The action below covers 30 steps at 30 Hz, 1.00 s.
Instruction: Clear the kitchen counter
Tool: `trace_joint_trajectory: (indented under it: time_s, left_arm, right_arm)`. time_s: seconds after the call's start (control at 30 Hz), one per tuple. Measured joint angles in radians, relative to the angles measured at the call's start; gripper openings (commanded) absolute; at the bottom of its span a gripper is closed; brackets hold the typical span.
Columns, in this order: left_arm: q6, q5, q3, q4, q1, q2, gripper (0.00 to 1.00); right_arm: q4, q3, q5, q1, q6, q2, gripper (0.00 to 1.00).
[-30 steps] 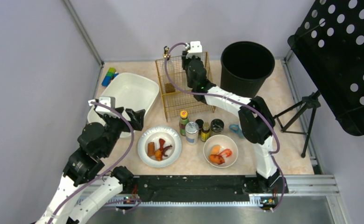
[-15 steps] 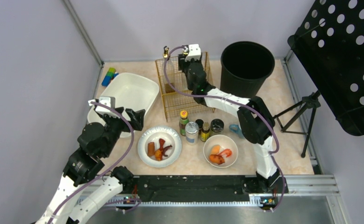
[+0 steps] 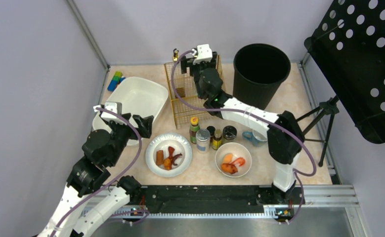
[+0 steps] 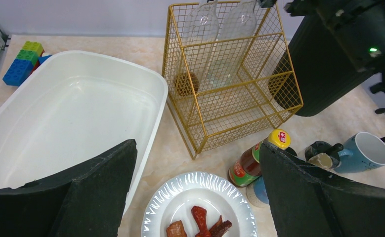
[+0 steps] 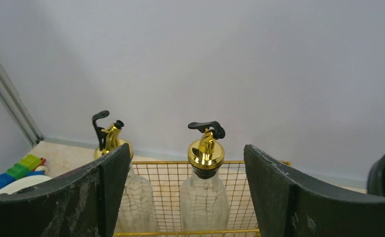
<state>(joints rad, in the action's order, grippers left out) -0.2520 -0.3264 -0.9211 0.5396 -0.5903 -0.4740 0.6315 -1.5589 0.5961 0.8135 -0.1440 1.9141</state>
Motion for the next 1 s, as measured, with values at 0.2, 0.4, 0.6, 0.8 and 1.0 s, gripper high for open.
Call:
trace_joint_trajectory:
  time_s: [0.2,0.4,0.6,0.8,1.0]
  left_arm:
    - [0.0,-0.002,0.0,0.0,0.0,-0.001,0.98]
    - [0.0,-0.004,0.001,0.0,0.0,-0.011,0.98]
    - [0.001,-0.005,0.003,0.0,0.0,-0.017,0.98]
    - [0.005,-0.005,0.004,0.0,0.0,-0.033,0.98]
    - [0.008,-0.005,0.007,0.0,0.0,-0.041,0.98]
  right_arm:
    - [-0.02,0.1,0.044,0.05,-0.04,-0.168,0.84]
    - [-0.189,0.206,0.026,0.056,0.032,-0.384,0.8]
    - [-0.399,0.323,-0.067,0.056,0.164,-0.591,0.8]
    - [-0.607,0.332,-0.212,0.057,0.266,-0.638,0.88]
    - [-0.717,0.4,-0.359,0.059,0.331,-0.631,0.91]
